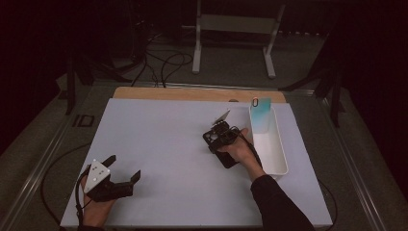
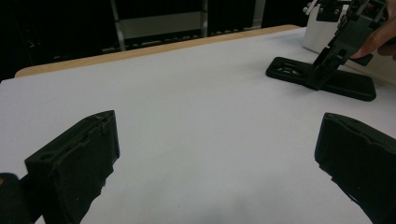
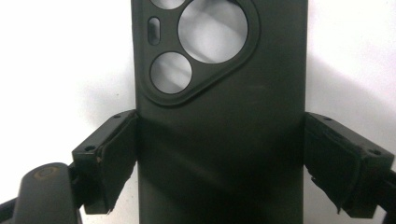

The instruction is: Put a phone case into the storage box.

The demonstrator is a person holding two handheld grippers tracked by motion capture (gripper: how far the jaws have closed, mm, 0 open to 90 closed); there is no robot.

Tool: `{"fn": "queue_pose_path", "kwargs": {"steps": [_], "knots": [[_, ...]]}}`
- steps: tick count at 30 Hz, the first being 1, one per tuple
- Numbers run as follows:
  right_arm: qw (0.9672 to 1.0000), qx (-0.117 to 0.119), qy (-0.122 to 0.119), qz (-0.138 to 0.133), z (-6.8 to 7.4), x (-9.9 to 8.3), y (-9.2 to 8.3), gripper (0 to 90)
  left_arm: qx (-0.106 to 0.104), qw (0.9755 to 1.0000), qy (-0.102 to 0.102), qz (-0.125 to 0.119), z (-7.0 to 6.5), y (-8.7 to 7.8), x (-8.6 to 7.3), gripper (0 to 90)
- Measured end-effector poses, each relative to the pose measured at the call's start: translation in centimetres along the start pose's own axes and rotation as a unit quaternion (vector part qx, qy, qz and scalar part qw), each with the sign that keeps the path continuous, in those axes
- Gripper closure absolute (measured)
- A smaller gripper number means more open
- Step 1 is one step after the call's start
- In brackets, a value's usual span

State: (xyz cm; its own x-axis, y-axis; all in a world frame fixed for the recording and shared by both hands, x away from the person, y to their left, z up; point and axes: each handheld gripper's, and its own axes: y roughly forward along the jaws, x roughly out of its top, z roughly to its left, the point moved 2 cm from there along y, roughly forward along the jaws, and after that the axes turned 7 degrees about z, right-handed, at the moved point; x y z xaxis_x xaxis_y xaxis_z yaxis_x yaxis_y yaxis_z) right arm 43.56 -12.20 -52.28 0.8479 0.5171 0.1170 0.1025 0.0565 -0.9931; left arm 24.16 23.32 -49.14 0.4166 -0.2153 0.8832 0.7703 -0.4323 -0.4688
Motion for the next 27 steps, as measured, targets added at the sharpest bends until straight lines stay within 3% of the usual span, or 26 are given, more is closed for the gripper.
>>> {"fn": "queue_pose_path", "kwargs": {"steps": [8,17,22,25,26,27], "knots": [[0.9999,-0.008,-0.001,-0.009,0.4,-0.3,-0.2,16.0,0.0,1.0,0.0,0.001,0.0,0.0,0.0,0.5],[0.9975,0.006,0.002,-0.071,1.0,-1.0,-2.3,16.0,0.0,1.0,0.001,0.001,0.0,0.0,0.0,0.6],[0.9927,0.013,0.002,-0.12,1.3,-1.5,-4.0,15.9,-0.001,1.0,0.001,0.003,-0.1,0.2,0.0,0.6],[0.9912,0.014,0.002,-0.132,1.5,-1.7,-4.4,15.9,-0.001,1.0,0.002,0.005,-0.1,0.2,0.0,0.6],[0.9859,0.014,-0.004,-0.166,2.0,-2.2,-5.5,15.8,-0.001,1.0,0.002,0.005,-0.1,0.2,0.0,0.5],[0.9842,0.014,-0.005,-0.176,2.2,-2.3,-5.8,15.8,-0.001,1.0,0.002,0.006,-0.1,0.2,0.0,0.5]]}}
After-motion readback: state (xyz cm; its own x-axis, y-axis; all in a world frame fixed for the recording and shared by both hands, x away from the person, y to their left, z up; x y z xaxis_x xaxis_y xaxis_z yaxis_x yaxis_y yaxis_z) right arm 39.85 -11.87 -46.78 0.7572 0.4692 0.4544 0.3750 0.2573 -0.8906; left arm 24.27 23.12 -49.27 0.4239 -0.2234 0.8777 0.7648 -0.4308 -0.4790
